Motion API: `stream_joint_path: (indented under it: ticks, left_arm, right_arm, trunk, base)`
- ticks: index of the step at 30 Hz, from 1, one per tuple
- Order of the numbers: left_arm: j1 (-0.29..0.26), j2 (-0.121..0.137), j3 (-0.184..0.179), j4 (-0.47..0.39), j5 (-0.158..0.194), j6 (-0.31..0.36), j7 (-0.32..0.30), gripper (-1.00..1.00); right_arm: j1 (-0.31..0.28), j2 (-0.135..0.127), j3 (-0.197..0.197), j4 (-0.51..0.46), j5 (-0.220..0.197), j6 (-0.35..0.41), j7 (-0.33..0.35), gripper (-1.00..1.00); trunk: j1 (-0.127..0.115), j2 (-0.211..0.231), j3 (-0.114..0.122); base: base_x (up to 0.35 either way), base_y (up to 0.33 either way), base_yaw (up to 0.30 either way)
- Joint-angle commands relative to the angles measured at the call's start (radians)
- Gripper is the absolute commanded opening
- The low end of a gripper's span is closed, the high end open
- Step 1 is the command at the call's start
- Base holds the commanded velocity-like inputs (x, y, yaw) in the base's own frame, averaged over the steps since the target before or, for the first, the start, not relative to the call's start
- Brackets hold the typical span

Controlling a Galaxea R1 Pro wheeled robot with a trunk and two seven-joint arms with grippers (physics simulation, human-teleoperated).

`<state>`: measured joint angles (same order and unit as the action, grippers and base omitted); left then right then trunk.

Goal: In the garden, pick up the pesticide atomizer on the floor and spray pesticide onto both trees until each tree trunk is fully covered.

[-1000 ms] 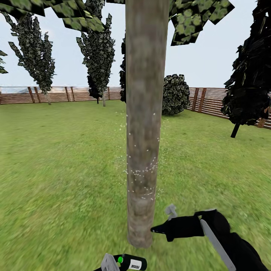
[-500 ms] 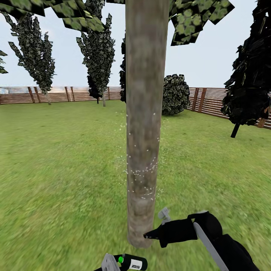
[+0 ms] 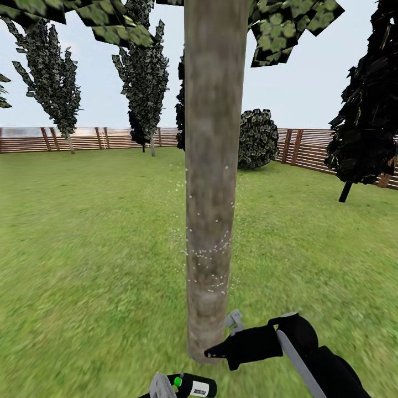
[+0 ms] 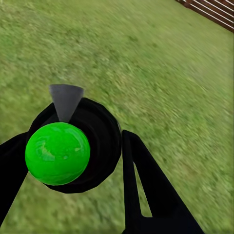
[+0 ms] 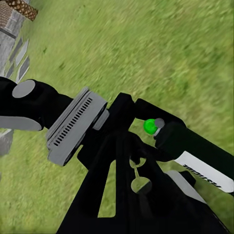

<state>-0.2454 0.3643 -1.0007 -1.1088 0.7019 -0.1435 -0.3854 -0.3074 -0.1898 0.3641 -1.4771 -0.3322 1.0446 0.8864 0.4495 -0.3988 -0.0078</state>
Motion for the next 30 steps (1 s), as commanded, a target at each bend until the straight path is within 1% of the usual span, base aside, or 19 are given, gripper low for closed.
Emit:
stream_joint_path:
  ticks: [1, 5, 10, 12, 19, 20, 22, 23, 25, 28, 30]
  left_arm:
    - [-0.002, 0.001, -0.004, 0.0, 0.009, -0.004, -0.001, -1.0]
    - [-0.002, 0.001, -0.004, -0.001, 0.008, -0.004, -0.001, -1.0]
    - [-0.002, 0.001, -0.004, -0.002, 0.009, -0.004, -0.001, -1.0]
    - [-0.002, 0.001, -0.004, -0.002, 0.009, -0.004, -0.001, -1.0]
    - [-0.002, 0.001, -0.008, -0.003, 0.006, -0.004, -0.001, -1.0]
    - [-0.002, 0.001, -0.013, -0.003, -0.008, -0.004, 0.0, -1.0]
    - [-0.001, 0.0, -0.018, -0.004, -0.048, -0.004, 0.004, -1.0]
    - [-0.001, 0.0, -0.019, -0.004, -0.059, -0.003, 0.006, -1.0]
    - [0.0, -0.001, -0.02, -0.005, -0.071, -0.004, 0.007, -1.0]
    - [0.0, 0.0, -0.021, -0.005, -0.078, -0.004, 0.008, -1.0]
    - [0.0, 0.001, -0.021, -0.006, -0.08, -0.004, 0.008, -1.0]
  right_arm:
    - [-0.001, 0.0, 0.001, 0.002, 0.002, 0.003, 0.004, -1.0]
    - [-0.001, 0.004, 0.004, 0.016, 0.002, 0.003, 0.003, -1.0]
    - [0.0, 0.033, 0.005, 0.044, 0.011, 0.003, -0.003, -1.0]
    - [-0.001, 0.039, 0.006, 0.057, 0.013, 0.003, -0.004, -1.0]
    - [-0.001, 0.044, 0.006, 0.065, 0.014, 0.003, -0.004, -1.0]
    - [-0.001, 0.044, 0.006, 0.066, 0.014, 0.003, -0.004, -1.0]
    - [-0.001, 0.044, 0.006, 0.066, 0.015, 0.003, -0.005, -1.0]
    - [-0.001, 0.045, 0.006, 0.067, 0.014, 0.003, -0.006, -1.0]
    - [-0.001, 0.048, 0.006, 0.07, 0.015, 0.003, -0.006, -1.0]
    - [-0.001, 0.052, 0.006, 0.083, 0.015, 0.003, -0.007, -1.0]
    - [-0.001, 0.055, 0.022, 0.099, 0.015, 0.003, -0.008, -1.0]
  trunk:
    - [0.0, -0.001, -0.001]
    - [0.0, -0.001, -0.001]
    - [0.0, -0.001, -0.001]
    - [0.0, -0.001, -0.001]
    - [0.0, -0.001, -0.001]
    - [0.0, -0.001, -0.001]
    - [0.0, -0.001, -0.001]
    - [0.0, -0.001, -0.001]
    - [0.0, -0.001, -0.001]
    - [0.0, -0.001, -0.001]
    - [0.0, -0.001, -0.001]
  base:
    - [0.0, 0.0, 0.0]
    - [0.0, 0.0, 0.0]
    - [0.0, 0.0, 0.0]
    - [0.0, 0.0, 0.0]
    - [0.0, 0.0, 0.0]
    - [0.0, 0.0, 0.0]
    - [0.0, 0.0, 0.0]
    - [0.0, 0.0, 0.0]
    - [0.0, 0.0, 0.0]
    - [0.0, 0.0, 0.0]
    - [0.0, 0.0, 0.0]
